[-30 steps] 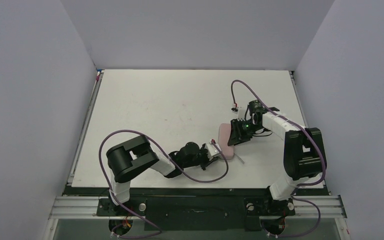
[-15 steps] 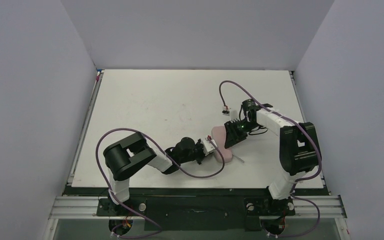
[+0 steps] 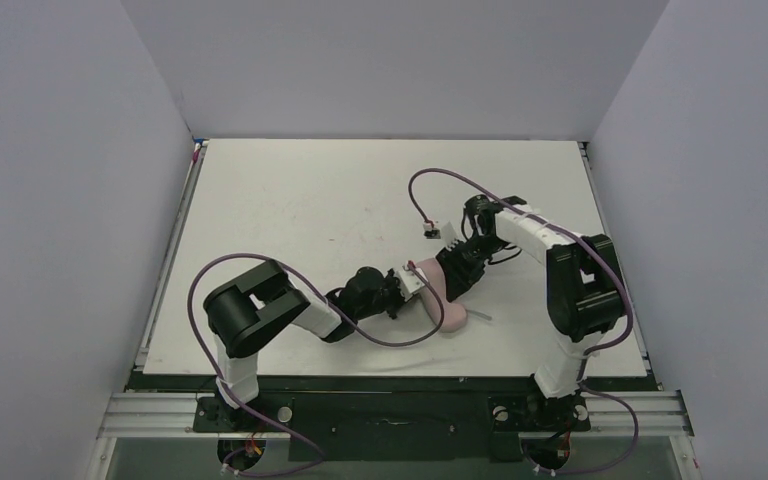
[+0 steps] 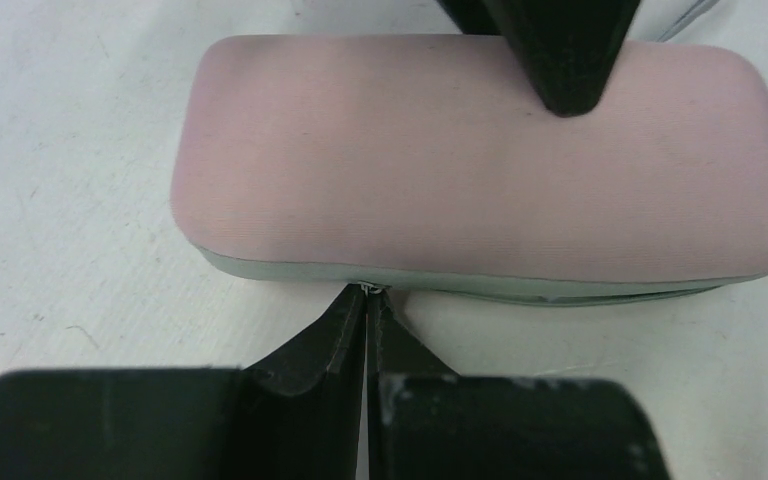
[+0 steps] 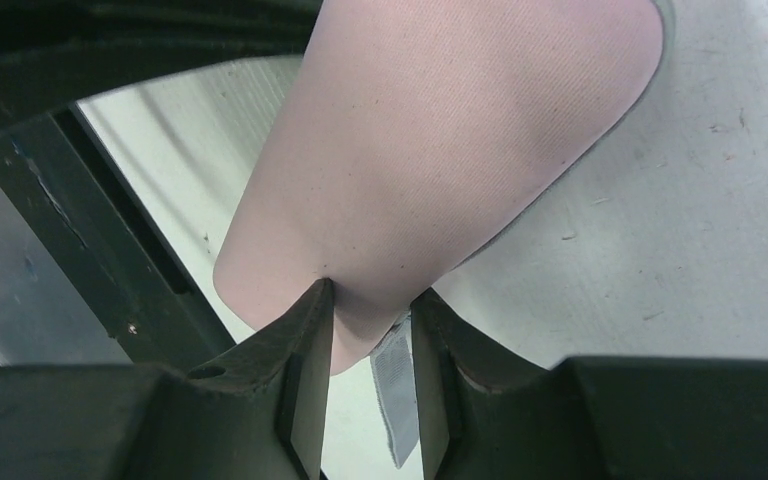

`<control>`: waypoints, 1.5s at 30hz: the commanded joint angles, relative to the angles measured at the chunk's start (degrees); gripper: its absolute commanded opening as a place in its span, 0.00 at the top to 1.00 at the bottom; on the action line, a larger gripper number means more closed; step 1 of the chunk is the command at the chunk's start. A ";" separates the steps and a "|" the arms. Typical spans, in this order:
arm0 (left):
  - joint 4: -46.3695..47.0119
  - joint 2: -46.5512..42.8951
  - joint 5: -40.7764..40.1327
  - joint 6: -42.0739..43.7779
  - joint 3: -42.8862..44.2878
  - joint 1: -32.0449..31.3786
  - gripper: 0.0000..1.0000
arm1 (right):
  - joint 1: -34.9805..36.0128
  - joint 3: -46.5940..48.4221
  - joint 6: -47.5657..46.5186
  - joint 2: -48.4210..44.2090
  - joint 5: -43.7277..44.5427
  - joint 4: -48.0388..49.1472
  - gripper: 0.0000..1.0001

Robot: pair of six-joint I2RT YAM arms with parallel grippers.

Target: Open the umbrella

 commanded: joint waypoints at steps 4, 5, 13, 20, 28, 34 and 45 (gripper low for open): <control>1.90 -2.82 -1.47 -0.09 -0.91 1.50 1.00 | -0.30 7.67 -7.28 1.75 8.51 -3.16 0.57; 1.71 -3.42 -1.30 -0.38 -1.41 1.27 1.00 | -0.71 8.72 -5.18 1.65 8.79 -2.82 0.50; -0.75 -3.62 -4.18 -5.82 0.00 -2.87 1.00 | -6.38 11.58 12.53 -5.31 7.24 0.42 0.15; -1.58 -2.48 -6.54 -7.68 1.92 -4.94 1.00 | -8.34 -2.40 21.88 -14.28 9.04 -1.79 0.15; -1.61 -1.63 -6.01 -6.70 2.97 -6.00 1.00 | -10.13 -9.65 27.32 -15.70 7.69 1.95 0.13; -0.95 -1.56 -5.84 -5.76 2.52 -6.23 1.00 | -10.11 -11.00 32.13 -11.92 5.78 7.37 0.12; -1.33 -3.96 -6.64 -5.50 -0.34 -6.30 1.00 | -14.09 -13.14 31.47 -7.22 5.42 8.71 0.56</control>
